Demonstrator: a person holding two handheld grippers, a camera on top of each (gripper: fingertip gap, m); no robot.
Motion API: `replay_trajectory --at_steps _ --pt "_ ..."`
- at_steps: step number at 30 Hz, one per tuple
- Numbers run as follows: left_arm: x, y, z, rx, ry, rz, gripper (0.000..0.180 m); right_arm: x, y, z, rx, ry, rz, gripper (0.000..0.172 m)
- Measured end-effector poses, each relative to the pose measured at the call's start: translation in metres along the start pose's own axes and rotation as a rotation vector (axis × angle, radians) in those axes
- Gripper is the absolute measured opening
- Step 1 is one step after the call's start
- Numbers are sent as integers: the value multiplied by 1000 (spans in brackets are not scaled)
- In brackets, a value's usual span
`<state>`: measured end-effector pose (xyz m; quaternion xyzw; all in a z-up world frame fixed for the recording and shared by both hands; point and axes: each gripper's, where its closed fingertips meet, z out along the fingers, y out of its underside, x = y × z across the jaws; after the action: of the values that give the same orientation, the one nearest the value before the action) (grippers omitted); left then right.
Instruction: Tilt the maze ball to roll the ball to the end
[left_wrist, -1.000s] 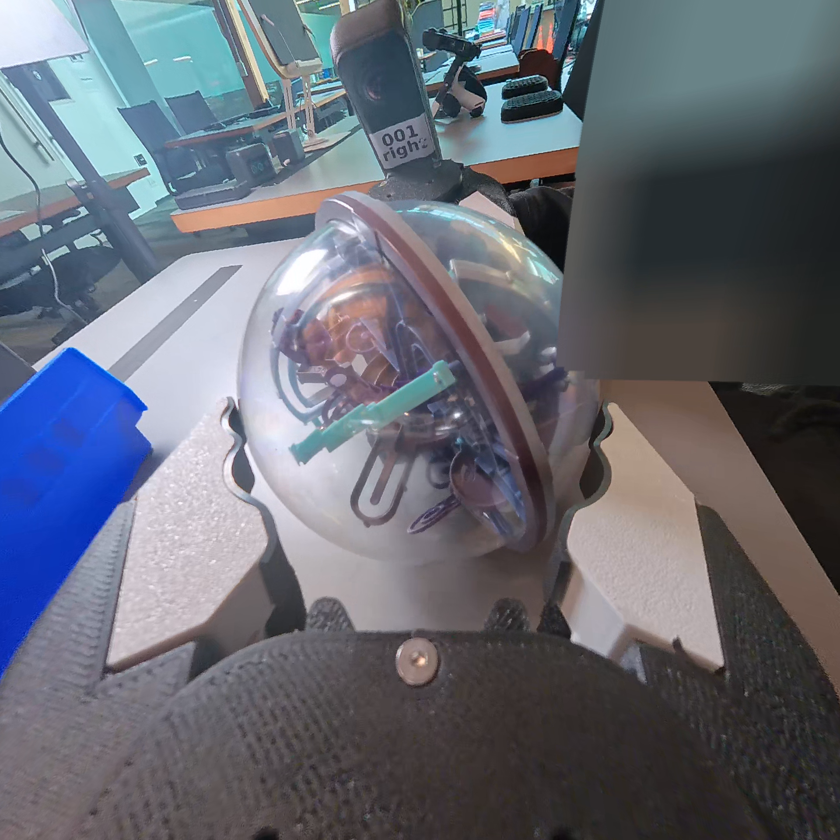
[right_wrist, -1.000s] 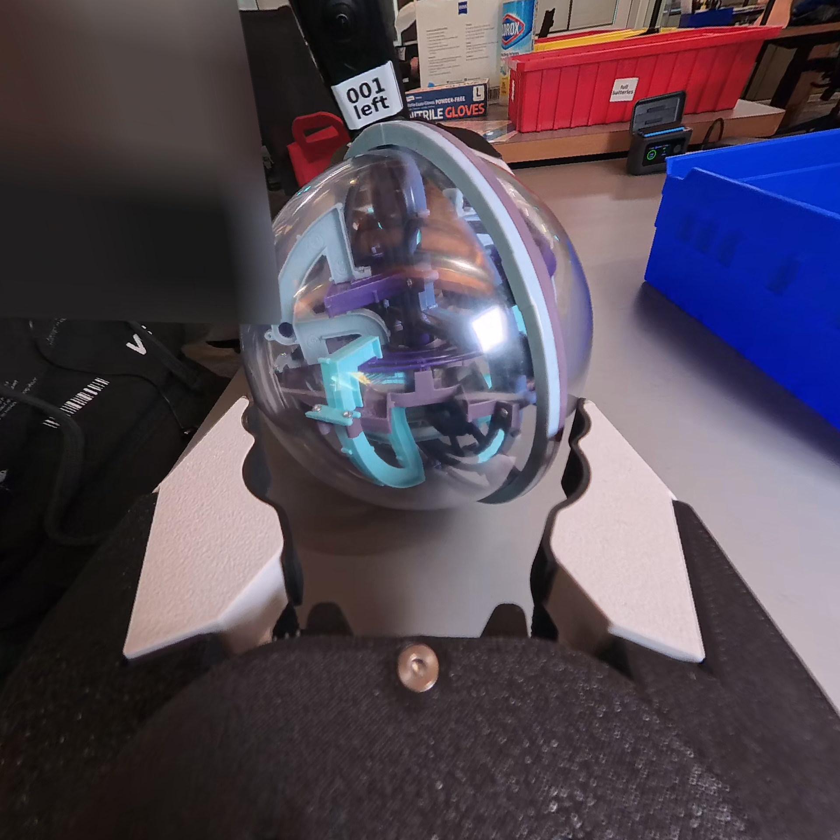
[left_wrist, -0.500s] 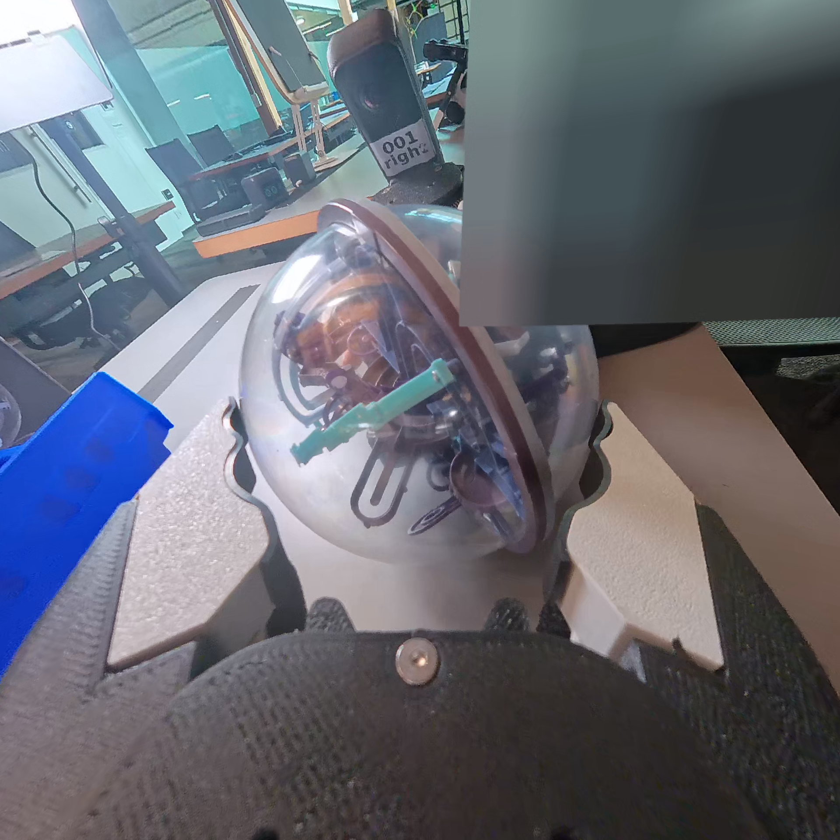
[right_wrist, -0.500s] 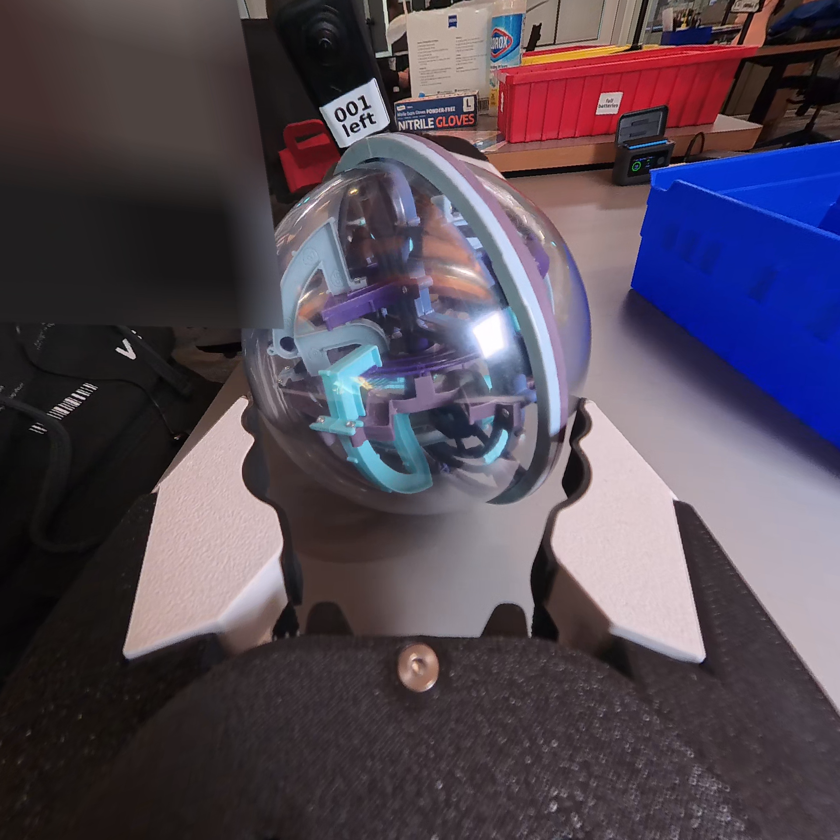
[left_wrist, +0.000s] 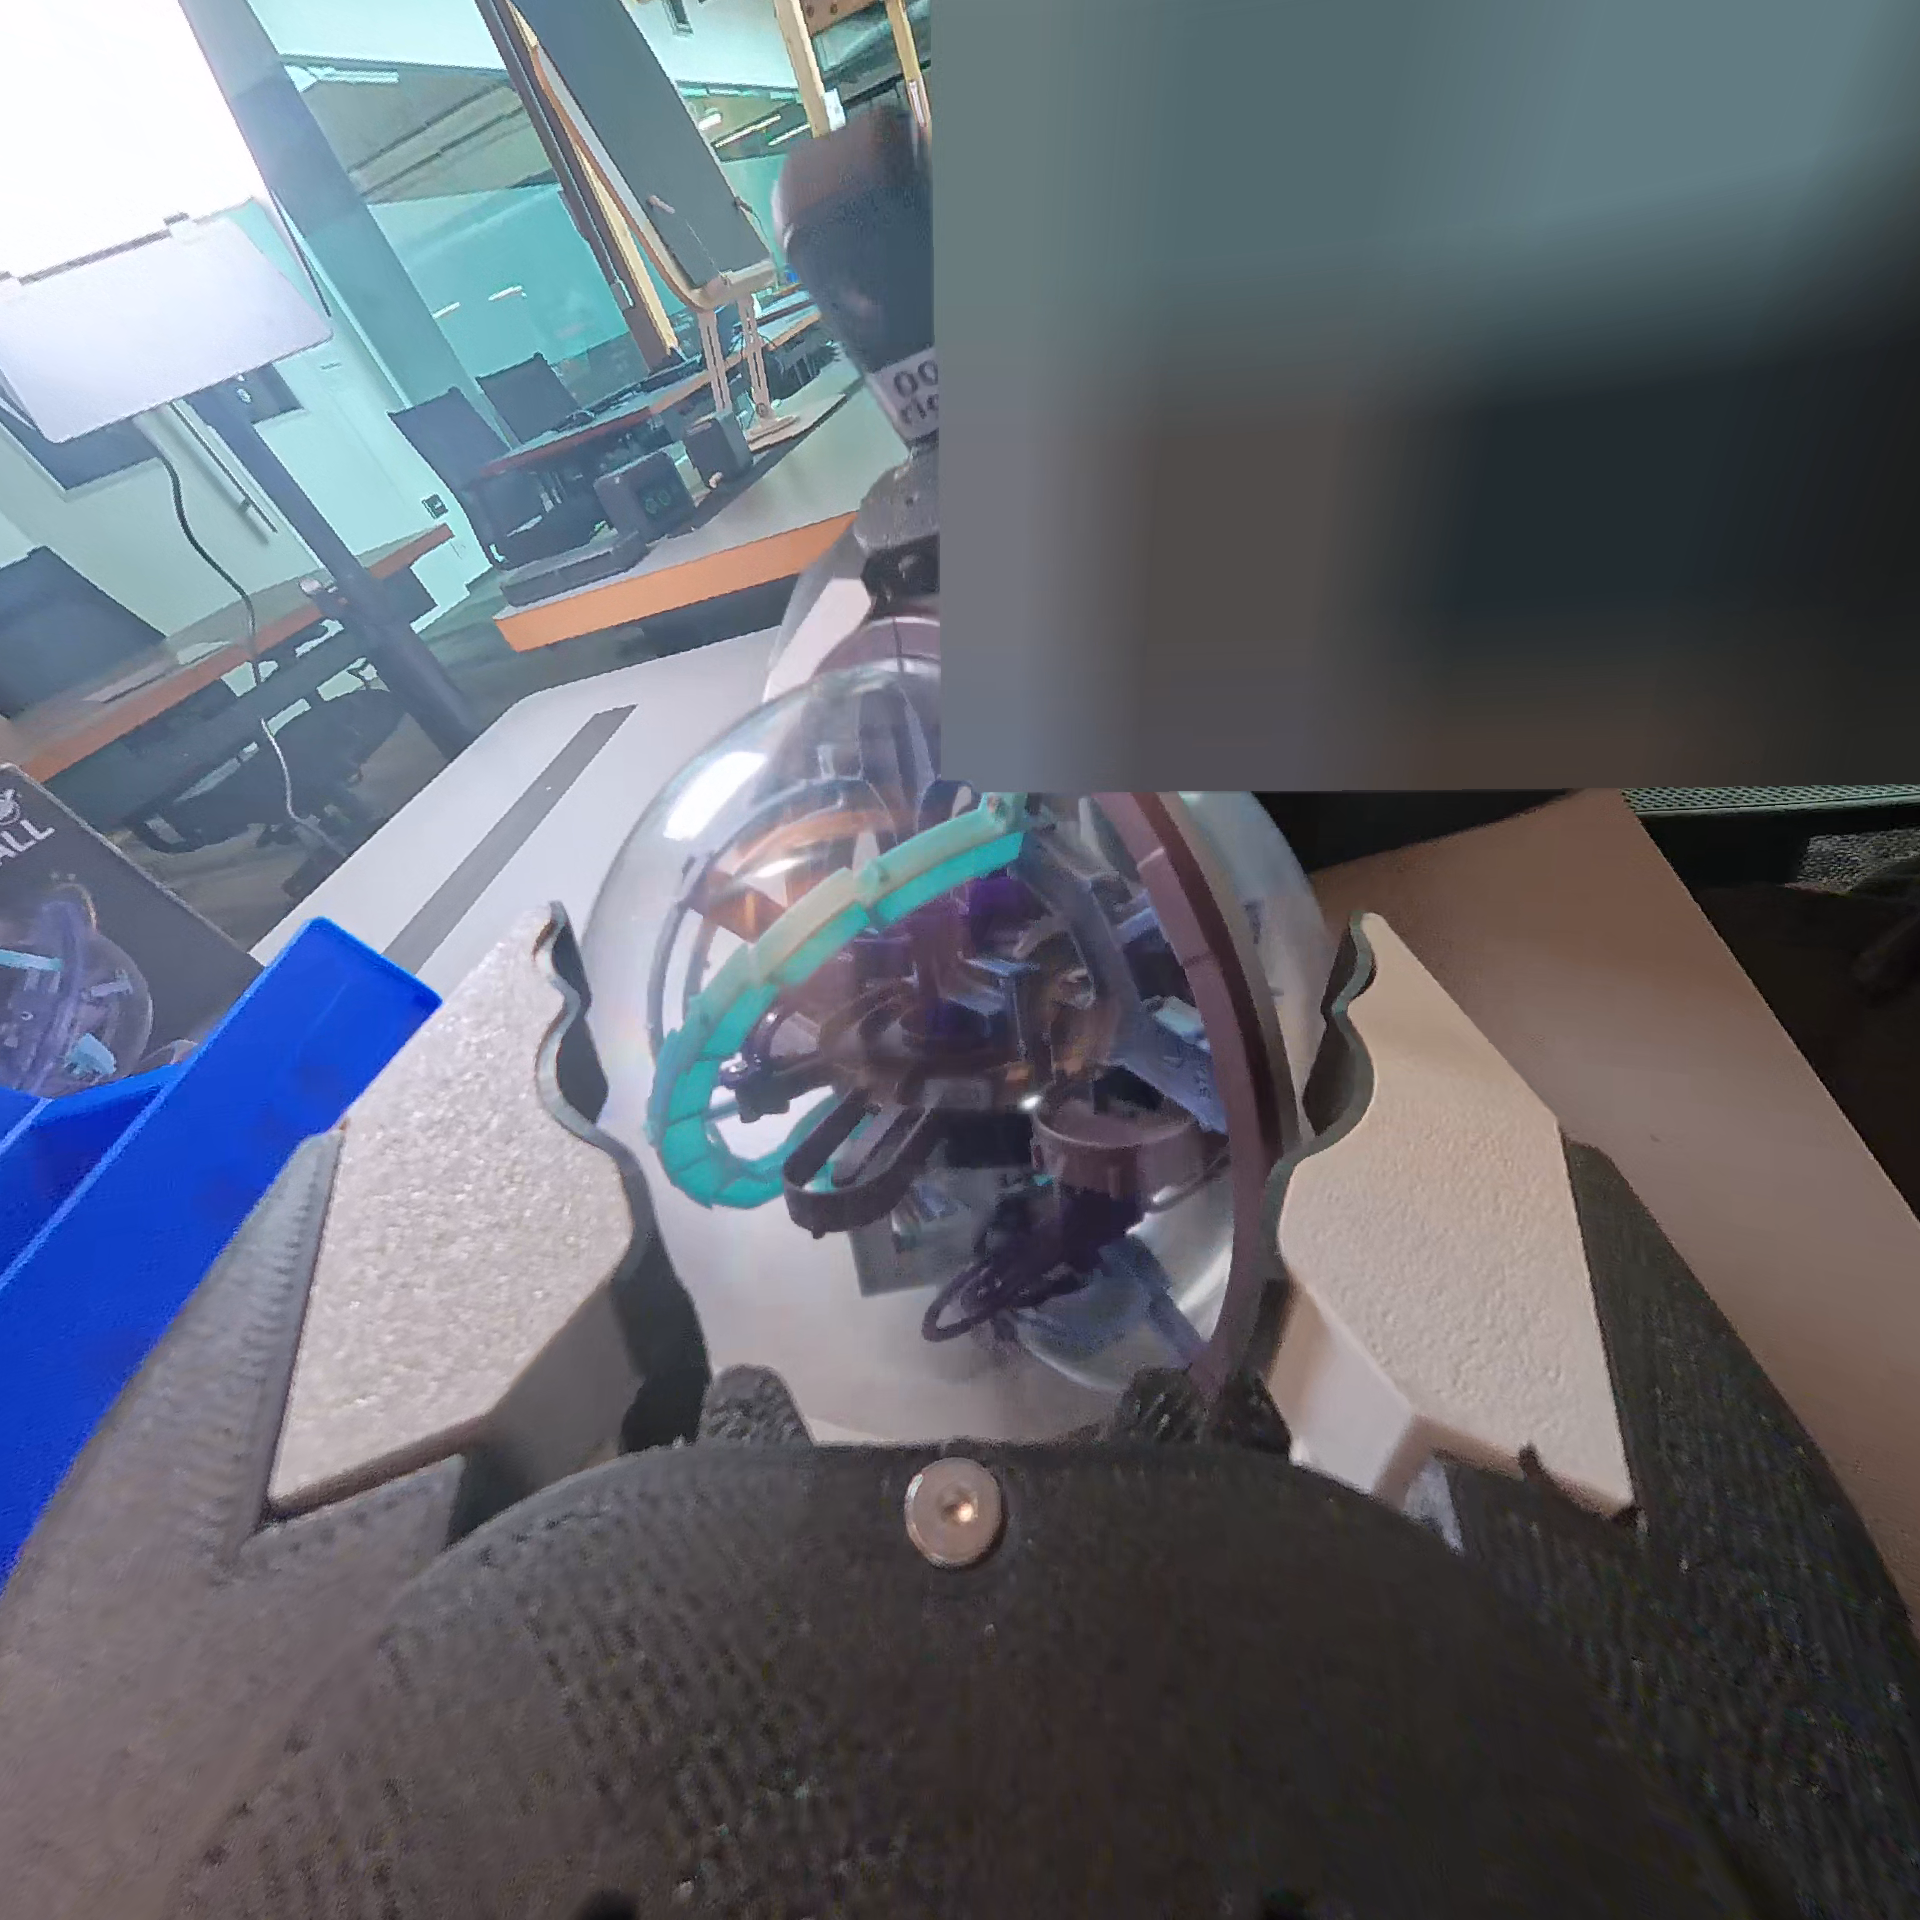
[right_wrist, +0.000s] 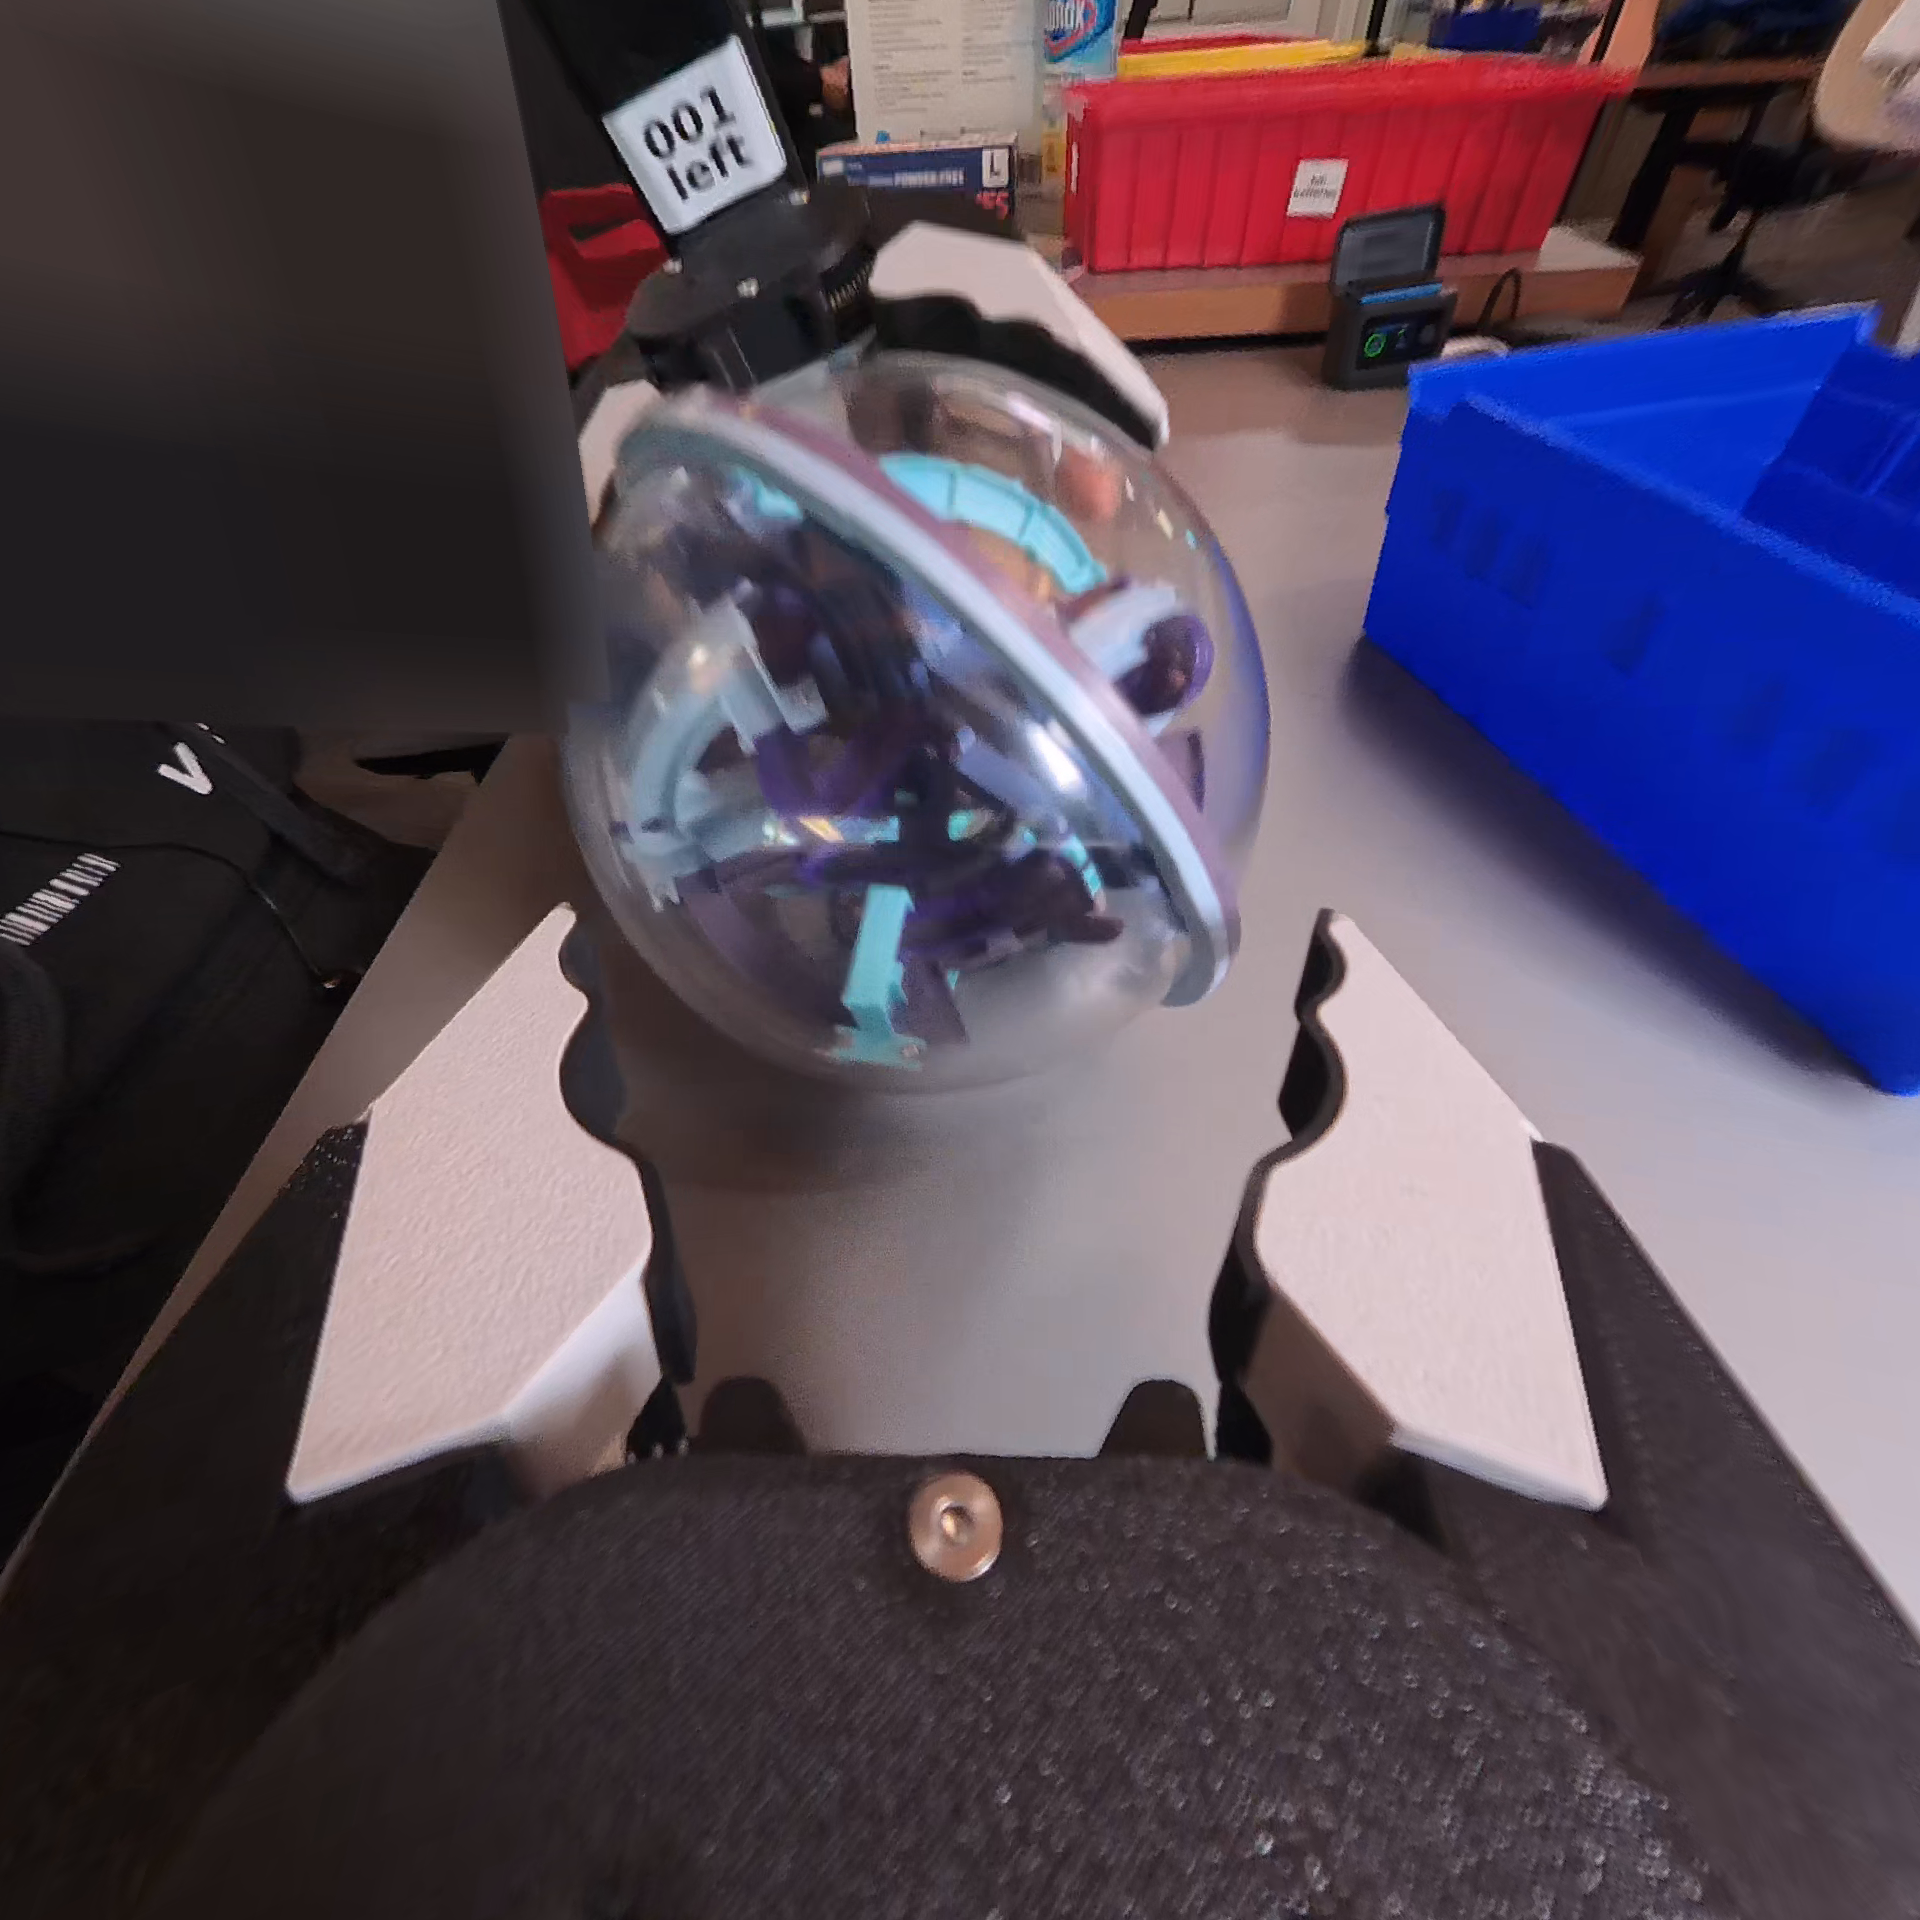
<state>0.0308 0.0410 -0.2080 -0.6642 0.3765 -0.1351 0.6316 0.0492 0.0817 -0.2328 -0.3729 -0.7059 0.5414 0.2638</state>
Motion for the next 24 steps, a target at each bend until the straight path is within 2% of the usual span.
replay_trajectory --at_steps 4,8,13,17,20,24 --pt "-3 -5 1 8 -15 -7 129 -12 -27 0 24 58 -144 132" --pt "-10 -5 3 5 -54 -8 126 -16 -28 14 -3 98 -222 133" --pt "-19 -7 -7 26 -59 -97 141 -3 -16 15 -14 132 -190 124" --pt "-21 22 -12 -89 -25 -191 154 3 -7 15 -33 142 -162 123" --pt "-18 42 -2 -166 -27 -157 157 10 -2 16 -42 164 -142 123" --pt "-32 49 0 -210 -99 -172 151 21 -5 15 -8 204 -107 123"
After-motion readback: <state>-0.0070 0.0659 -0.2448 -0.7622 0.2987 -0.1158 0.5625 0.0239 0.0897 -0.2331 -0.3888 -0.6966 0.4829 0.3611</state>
